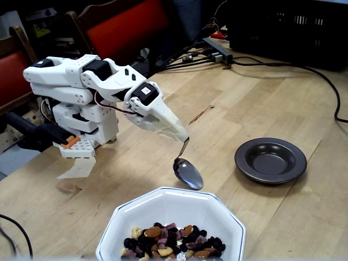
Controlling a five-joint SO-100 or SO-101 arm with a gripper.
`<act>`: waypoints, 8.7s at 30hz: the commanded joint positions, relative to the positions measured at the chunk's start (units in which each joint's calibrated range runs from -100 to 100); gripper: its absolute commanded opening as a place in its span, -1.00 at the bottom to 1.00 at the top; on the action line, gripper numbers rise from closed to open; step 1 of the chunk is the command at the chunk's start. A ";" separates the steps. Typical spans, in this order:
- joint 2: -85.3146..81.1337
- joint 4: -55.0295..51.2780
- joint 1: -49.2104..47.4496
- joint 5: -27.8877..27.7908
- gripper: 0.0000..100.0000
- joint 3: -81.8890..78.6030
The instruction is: Use spoon to transfer food from the white bowl to brown plate
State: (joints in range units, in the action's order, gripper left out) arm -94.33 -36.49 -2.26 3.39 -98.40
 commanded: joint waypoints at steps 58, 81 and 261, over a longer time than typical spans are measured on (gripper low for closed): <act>0.32 -1.37 -0.63 0.34 -0.95 0.61; 0.24 19.65 -0.63 0.24 -0.95 6.45; 47.48 83.13 23.89 0.10 -0.95 18.84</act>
State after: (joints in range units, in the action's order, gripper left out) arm -46.59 45.48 23.87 3.49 -80.30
